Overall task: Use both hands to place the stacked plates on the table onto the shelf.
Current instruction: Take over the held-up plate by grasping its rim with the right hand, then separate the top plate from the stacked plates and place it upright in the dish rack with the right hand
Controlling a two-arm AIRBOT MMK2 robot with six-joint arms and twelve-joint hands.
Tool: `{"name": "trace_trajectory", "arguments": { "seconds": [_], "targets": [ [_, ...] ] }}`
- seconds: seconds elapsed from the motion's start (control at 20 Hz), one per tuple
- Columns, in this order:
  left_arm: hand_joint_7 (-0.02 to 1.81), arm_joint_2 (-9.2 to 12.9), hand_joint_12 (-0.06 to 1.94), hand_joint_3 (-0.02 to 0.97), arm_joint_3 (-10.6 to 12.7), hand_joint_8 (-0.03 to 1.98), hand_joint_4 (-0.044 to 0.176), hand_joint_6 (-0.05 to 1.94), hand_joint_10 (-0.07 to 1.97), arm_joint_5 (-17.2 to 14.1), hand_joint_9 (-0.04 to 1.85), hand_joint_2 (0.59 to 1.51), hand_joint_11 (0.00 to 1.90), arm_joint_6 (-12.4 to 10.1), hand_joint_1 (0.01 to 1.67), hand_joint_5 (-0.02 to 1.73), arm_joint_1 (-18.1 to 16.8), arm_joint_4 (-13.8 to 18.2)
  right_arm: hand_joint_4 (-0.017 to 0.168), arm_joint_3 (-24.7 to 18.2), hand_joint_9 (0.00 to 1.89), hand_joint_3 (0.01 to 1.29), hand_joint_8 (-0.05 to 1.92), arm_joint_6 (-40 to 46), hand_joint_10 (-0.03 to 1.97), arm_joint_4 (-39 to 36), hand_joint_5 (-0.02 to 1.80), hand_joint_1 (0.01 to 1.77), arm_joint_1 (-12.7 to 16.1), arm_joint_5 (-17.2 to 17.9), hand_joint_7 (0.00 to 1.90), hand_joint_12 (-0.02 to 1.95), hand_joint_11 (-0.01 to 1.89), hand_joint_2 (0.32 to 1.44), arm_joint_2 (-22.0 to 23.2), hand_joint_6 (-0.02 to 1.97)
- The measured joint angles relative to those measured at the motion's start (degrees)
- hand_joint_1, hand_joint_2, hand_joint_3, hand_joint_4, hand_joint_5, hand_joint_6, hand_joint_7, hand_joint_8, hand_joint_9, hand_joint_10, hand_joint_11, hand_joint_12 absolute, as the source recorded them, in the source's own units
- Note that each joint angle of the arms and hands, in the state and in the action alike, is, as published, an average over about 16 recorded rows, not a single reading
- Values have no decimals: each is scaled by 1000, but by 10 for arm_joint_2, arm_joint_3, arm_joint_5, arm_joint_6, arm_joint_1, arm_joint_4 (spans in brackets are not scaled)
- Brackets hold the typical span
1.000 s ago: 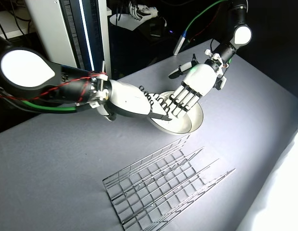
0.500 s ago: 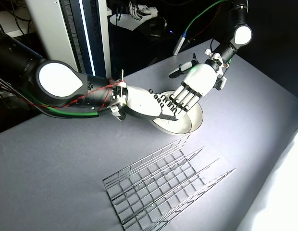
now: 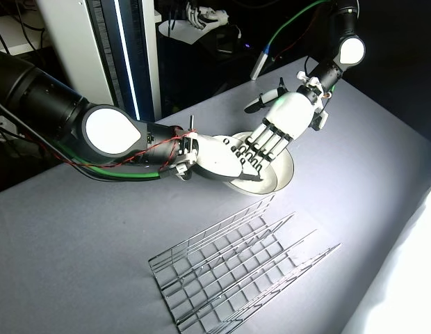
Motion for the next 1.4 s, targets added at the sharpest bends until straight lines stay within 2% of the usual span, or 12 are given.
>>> {"name": "trace_trajectory", "arguments": {
  "seconds": [0.25,0.45,0.65,0.85,1.05,1.25,1.4],
  "targets": [
    [-13,-1,4,19,1,-18,-3,-39,7,0,16,1063,13,0,13,-17,0,0,-2,7,284,14,4,-1,22,4,279,1018,1,4,278,543,98,957,-9,1],
    [-10,0,4,18,3,-15,-2,-39,8,-1,16,1064,13,0,13,-16,-2,0,-3,7,518,14,19,-3,41,8,474,1099,2,13,496,788,277,978,-13,28],
    [-3,4,5,17,3,-12,0,-27,8,-2,16,1064,13,-1,13,-13,-9,1,-6,6,749,15,86,-5,176,12,672,1158,3,23,720,1001,508,983,-15,68],
    [5,17,5,16,2,-8,1,-15,8,-4,16,1064,13,-2,13,-8,-23,-1,-6,2,907,15,162,-7,345,12,794,1173,7,31,867,1002,738,974,-14,128],
    [13,40,5,15,-2,-5,2,-4,8,-7,16,1063,13,-2,13,-2,-42,-3,-6,-6,988,14,274,-8,552,12,842,1182,16,34,937,979,892,957,-8,221],
    [18,73,5,14,-6,-5,1,6,8,-9,16,1060,13,-1,13,3,-59,-4,-7,-21,1016,14,381,-7,767,18,869,1204,32,31,975,994,929,947,2,321],
    [19,101,5,14,-9,-5,1,5,8,-10,16,1058,13,5,13,6,-70,-5,-7,-34,1030,14,446,-6,849,34,893,1233,47,27,1007,1011,913,946,12,425]
  ]
}}
